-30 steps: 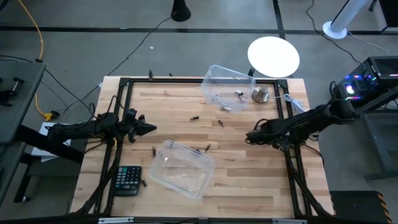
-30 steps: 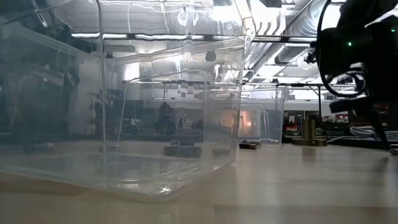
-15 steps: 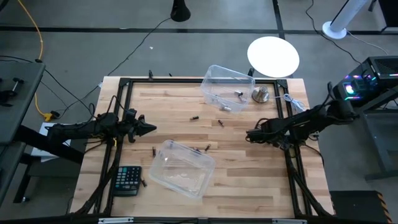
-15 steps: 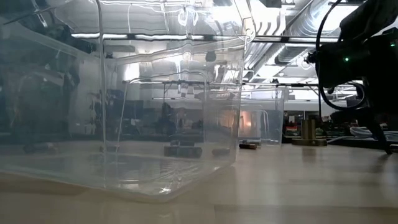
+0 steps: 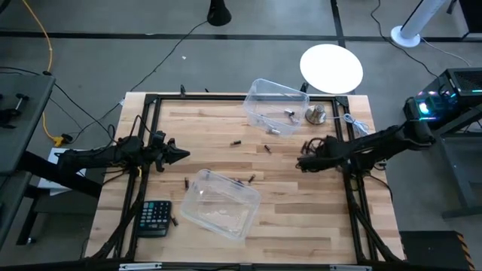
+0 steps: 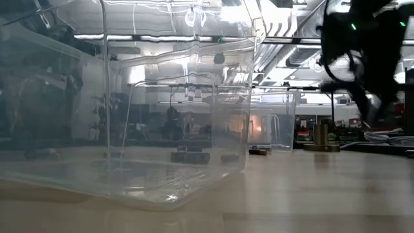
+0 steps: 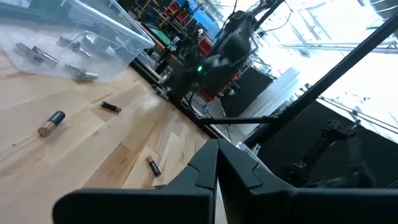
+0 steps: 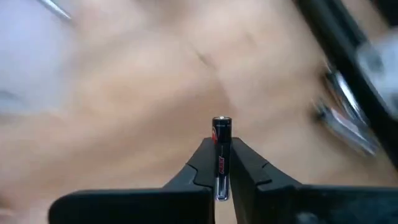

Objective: Sort batteries
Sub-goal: Put the silver battery into the top transparent bin

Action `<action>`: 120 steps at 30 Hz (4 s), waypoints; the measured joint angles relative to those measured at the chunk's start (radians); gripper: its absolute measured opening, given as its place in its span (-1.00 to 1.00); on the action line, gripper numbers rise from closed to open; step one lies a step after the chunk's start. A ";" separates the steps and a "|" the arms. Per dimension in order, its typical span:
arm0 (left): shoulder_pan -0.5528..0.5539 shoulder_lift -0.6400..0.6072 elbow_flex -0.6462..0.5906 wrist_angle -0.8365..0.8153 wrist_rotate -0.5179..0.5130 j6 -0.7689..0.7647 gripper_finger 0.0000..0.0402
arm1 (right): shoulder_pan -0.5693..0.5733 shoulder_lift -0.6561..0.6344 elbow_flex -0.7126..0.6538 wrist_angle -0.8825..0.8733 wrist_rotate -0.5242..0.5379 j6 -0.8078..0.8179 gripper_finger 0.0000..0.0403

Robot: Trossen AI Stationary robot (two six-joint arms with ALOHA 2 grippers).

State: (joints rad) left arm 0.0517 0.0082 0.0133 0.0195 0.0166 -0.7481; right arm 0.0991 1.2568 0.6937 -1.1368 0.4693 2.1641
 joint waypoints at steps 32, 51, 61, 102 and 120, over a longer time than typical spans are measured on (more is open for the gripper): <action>0.000 0.000 0.000 0.000 -0.002 0.000 -1.00 | -0.522 0.038 0.517 0.152 -0.229 -1.315 0.00; 0.000 0.000 0.000 -0.001 -0.001 0.000 -1.00 | -0.400 0.179 0.144 -0.235 -0.252 -0.551 -0.75; 0.000 0.004 -0.001 -0.004 -0.002 0.000 -1.00 | -0.380 0.281 0.022 -0.138 -0.078 -0.089 -0.99; 0.000 0.008 -0.001 -0.001 -0.002 0.000 -1.00 | -0.246 0.437 0.116 -0.198 -0.193 -0.008 -1.00; 0.000 0.010 0.000 -0.001 -0.002 0.000 -1.00 | -0.462 0.642 0.051 -0.229 -0.166 -0.016 -1.00</action>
State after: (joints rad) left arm 0.0515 0.0177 0.0132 0.0189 0.0147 -0.7481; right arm -0.3625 1.8988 0.7448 -1.3659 0.3034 2.1484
